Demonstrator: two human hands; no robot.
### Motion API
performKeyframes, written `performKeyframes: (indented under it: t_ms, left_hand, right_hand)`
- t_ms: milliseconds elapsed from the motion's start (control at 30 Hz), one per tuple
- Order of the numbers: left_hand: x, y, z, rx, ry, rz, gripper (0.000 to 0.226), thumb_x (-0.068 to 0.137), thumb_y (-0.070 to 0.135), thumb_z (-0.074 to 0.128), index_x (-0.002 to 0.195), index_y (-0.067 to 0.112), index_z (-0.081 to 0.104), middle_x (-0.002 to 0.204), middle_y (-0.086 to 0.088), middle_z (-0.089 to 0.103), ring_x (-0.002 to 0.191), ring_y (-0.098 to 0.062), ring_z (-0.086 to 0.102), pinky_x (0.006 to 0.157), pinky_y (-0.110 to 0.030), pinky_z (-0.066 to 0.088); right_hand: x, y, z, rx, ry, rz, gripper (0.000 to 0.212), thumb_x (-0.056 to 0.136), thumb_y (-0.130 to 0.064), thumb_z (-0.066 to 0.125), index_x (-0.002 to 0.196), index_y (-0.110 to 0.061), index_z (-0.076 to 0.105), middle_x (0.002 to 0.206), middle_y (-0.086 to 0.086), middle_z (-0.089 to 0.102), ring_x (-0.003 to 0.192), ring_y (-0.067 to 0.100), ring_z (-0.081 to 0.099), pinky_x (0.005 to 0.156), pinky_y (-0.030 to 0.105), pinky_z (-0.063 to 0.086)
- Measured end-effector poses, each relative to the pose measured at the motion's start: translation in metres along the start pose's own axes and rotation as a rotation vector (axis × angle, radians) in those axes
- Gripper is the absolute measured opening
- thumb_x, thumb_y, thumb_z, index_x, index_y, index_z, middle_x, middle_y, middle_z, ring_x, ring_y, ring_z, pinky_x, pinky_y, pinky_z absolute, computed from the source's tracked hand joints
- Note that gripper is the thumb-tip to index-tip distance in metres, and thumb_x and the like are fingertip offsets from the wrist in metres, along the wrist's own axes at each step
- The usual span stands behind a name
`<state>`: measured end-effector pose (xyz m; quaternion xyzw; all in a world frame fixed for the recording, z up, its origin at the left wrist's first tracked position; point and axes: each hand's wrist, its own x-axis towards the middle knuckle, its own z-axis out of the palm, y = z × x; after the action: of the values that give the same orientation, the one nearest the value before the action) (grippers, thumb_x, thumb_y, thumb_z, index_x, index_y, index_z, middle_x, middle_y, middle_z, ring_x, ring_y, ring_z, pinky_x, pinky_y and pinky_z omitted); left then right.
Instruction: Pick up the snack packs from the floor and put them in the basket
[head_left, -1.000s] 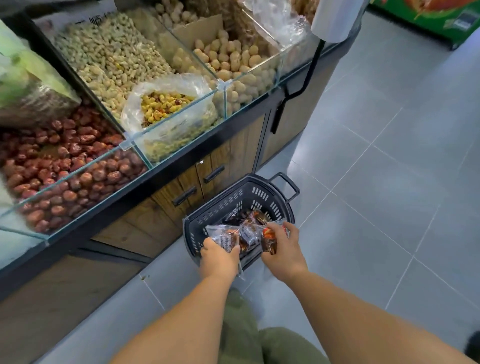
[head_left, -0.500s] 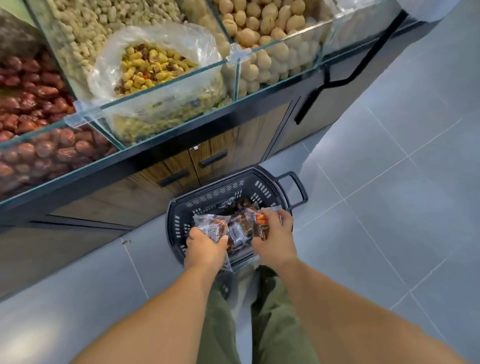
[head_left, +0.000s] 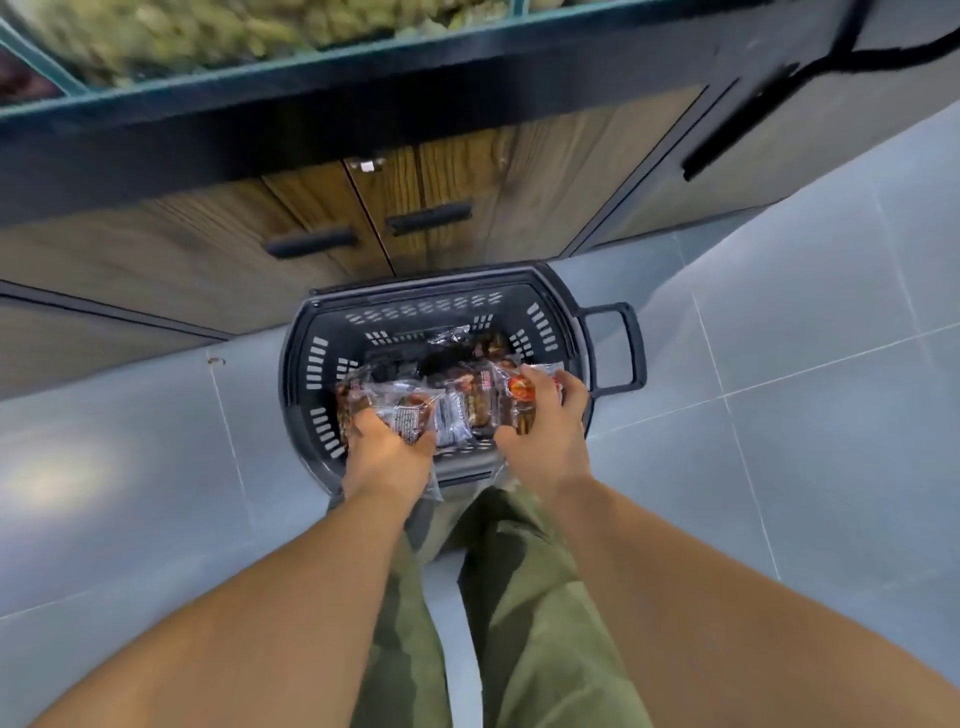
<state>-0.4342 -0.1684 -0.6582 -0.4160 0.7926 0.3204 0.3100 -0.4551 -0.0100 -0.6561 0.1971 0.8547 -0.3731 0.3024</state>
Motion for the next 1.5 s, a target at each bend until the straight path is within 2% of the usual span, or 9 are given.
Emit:
performKeyframes:
  t_ms: [133,400,600,833,1100,1200,1267,1333,1500]
  left_hand:
    - [0.046,-0.004,0.036,-0.029,-0.036,-0.003,0.070,0.087,0.038,0.064,0.136,0.007,0.025,0.132,-0.017,0.046,0.118,-0.037,0.049,0.093,-0.043,0.042]
    - [0.126,-0.027,0.101,0.064,-0.009,-0.169,0.078,0.084,0.043,0.067,0.139,0.007,0.024,0.140,-0.019,0.042,0.125,-0.038,0.046,0.102,-0.046,0.042]
    - [0.153,-0.040,0.122,0.106,-0.009,-0.128,0.084,0.087,0.043,0.062,0.145,0.011,0.011,0.152,-0.017,0.019,0.137,-0.037,0.030,0.109,-0.047,0.033]
    - [0.152,-0.033,0.118,0.125,-0.086,-0.154,0.092,0.083,0.048,0.066,0.144,0.009,0.010,0.154,-0.015,0.011,0.139,-0.035,0.026,0.106,-0.044,0.034]
    - [0.098,-0.011,0.058,0.147,-0.059,-0.061,0.060,0.092,0.033,0.055,0.140,0.008,0.030,0.145,-0.015,0.022,0.127,-0.034,0.037,0.100,-0.039,0.037]
    - [0.075,-0.004,0.024,0.093,-0.059,0.021,0.042,0.091,0.030,0.049,0.124,0.004,0.050,0.130,-0.016,0.044,0.113,-0.035,0.049,0.085,-0.039,0.043]
    - [0.055,0.004,-0.003,0.062,-0.059,0.074,0.031,0.091,0.026,0.047,0.095,-0.002,0.057,0.093,-0.019,0.060,0.082,-0.033,0.058,0.068,-0.036,0.044]
    - [0.028,0.015,-0.031,0.058,-0.025,0.118,0.028,0.091,0.022,0.045,0.069,0.005,0.047,0.063,-0.011,0.051,0.057,-0.026,0.048,0.057,-0.031,0.036]
    - [-0.030,0.038,-0.088,-0.032,0.085,0.216,0.029,0.089,0.018,0.046,0.062,0.007,0.044,0.057,-0.012,0.046,0.055,-0.026,0.048,0.049,-0.031,0.025]
  right_hand:
    - [0.043,0.025,0.024,0.003,-0.024,-0.016,0.070,0.082,-0.011,0.066,0.135,-0.044,0.034,0.142,-0.018,0.009,0.117,0.026,0.050,0.094,0.041,0.052]
    - [0.123,0.075,0.095,-0.166,-0.058,-0.064,0.075,0.079,-0.017,0.070,0.139,-0.039,0.031,0.147,-0.011,0.005,0.128,0.030,0.042,0.099,0.041,0.048]
    - [0.148,0.097,0.123,-0.205,-0.088,-0.006,0.075,0.080,-0.015,0.069,0.141,-0.036,0.031,0.150,-0.003,0.006,0.127,0.036,0.041,0.106,0.045,0.042]
    - [0.141,0.088,0.127,-0.388,-0.194,0.060,0.076,0.089,-0.027,0.060,0.149,-0.033,0.013,0.158,-0.003,-0.003,0.141,0.032,0.018,0.111,0.046,0.030]
    - [0.093,0.030,0.086,-0.431,-0.129,0.018,0.060,0.090,-0.026,0.059,0.142,-0.026,0.028,0.153,0.004,0.016,0.136,0.034,0.024,0.111,0.049,0.031]
    - [0.064,-0.008,0.061,-0.457,-0.121,-0.013,0.057,0.093,-0.028,0.055,0.143,-0.027,0.028,0.149,0.000,0.019,0.133,0.030,0.026,0.107,0.044,0.032]
    - [0.041,-0.034,0.043,-0.433,-0.104,-0.046,0.058,0.093,-0.028,0.054,0.145,-0.028,0.028,0.150,-0.002,0.019,0.133,0.029,0.026,0.106,0.043,0.033]
    - [0.013,-0.058,0.026,-0.433,-0.073,-0.113,0.058,0.093,-0.030,0.053,0.145,-0.026,0.028,0.150,-0.001,0.020,0.132,0.031,0.027,0.105,0.044,0.033]
    - [-0.051,-0.110,-0.008,-0.393,0.010,-0.192,0.055,0.094,-0.031,0.051,0.145,-0.024,0.030,0.149,0.000,0.026,0.131,0.029,0.031,0.102,0.042,0.035]
